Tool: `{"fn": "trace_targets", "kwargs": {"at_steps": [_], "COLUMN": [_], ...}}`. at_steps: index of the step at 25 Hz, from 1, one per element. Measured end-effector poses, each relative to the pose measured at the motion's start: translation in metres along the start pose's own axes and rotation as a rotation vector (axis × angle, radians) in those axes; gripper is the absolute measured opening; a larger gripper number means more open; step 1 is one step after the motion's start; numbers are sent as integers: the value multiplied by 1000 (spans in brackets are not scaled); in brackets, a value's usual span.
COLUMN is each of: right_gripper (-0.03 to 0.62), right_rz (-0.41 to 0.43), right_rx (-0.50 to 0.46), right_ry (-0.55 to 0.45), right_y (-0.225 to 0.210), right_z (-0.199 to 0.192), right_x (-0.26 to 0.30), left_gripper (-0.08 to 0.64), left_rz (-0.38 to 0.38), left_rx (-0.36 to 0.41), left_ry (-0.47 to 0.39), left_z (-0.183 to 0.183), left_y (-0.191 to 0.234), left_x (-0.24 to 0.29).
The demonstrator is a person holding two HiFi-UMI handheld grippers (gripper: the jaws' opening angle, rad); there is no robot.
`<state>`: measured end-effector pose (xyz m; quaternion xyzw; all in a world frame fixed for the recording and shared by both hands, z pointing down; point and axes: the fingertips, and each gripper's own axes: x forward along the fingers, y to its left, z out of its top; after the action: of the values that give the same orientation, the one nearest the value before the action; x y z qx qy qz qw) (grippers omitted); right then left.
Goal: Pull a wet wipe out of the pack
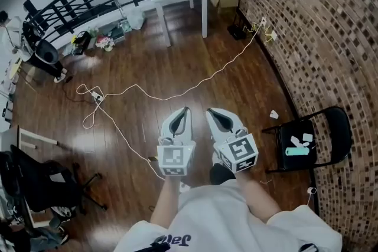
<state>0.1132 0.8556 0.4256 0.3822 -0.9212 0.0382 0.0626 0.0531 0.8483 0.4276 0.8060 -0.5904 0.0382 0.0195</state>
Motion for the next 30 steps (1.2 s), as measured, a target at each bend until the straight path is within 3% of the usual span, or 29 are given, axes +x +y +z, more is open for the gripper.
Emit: {"fn": "trace_targets", "kwargs": {"at_steps": [5, 8, 11, 16, 22, 26, 30], "right_gripper": [-8, -8, -8, -8, -8, -8, -8], "right_rz": [3, -58, -130, -135, -104, -102, -95], "right_rx": [-6, 30, 99, 149, 98, 38, -26], "right_ry": [-103, -140, -151, -87, -49, -24, -29], "right_y": [-83, -144, -192, -228, -266, -302, -338], "right_z": [46, 56, 50, 29, 25, 35, 72], "right_x": [37, 40, 51, 89, 162, 230, 307], "left_gripper": [12, 12, 12, 12, 12, 12, 12], "left_rz": [31, 19, 15, 7, 27, 5, 1], "left_rx": [28, 67, 130, 40, -7, -33, -38], "left_ry": [-48, -54, 3, 65, 63, 16, -69], "left_z": [39, 51, 42, 23, 8, 19, 55], "left_y": [11, -6, -11, 8, 55, 96, 149], "left_x": [92, 133, 162, 209, 297, 371, 434]}}
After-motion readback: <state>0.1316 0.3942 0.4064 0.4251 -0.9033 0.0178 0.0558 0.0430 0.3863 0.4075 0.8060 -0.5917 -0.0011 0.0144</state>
